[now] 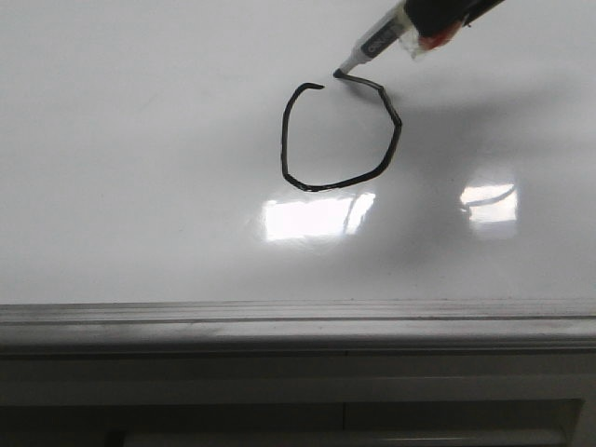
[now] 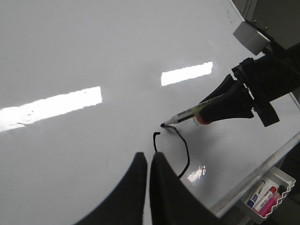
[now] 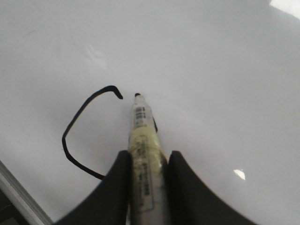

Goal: Write number 0 on whiteboard

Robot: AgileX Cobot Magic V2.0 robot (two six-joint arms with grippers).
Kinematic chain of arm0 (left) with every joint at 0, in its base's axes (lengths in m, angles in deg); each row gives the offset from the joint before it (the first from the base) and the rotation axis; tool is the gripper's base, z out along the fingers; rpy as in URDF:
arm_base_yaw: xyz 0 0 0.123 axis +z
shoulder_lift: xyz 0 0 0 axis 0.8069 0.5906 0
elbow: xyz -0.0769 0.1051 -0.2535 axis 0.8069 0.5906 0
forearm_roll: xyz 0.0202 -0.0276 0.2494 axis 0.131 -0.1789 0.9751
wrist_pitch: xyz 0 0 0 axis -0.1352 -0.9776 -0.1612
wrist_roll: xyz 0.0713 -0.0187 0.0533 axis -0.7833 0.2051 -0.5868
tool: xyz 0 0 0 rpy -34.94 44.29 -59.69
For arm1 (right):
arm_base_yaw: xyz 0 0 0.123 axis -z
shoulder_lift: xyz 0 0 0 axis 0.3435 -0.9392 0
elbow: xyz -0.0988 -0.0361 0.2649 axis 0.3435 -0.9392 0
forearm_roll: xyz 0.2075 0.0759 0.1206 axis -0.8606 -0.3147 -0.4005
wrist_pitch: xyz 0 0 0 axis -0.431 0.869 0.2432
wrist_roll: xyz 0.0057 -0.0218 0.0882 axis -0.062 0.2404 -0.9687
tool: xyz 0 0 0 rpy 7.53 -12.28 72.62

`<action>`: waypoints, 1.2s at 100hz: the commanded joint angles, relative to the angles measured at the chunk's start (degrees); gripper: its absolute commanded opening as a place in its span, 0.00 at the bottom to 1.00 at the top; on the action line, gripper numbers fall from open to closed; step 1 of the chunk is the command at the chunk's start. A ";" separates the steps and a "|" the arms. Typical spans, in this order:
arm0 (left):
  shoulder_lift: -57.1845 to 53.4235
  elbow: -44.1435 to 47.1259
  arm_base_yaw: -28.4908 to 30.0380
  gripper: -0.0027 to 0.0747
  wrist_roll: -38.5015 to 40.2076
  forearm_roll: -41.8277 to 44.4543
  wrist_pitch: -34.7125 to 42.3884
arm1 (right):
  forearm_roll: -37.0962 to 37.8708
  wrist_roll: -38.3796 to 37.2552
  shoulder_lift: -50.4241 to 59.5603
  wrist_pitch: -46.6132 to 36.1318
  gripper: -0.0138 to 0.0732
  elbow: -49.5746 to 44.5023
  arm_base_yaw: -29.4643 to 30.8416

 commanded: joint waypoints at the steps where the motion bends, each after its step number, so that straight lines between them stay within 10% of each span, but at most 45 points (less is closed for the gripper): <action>1: 0.46 -1.52 -0.18 0.01 0.39 0.97 2.80 | 2.69 -0.50 -0.94 -1.10 0.10 0.93 -0.87; 120: 0.46 -1.52 -0.18 0.01 -0.10 1.08 9.21 | 1.15 1.48 8.13 12.95 0.10 18.62 -12.76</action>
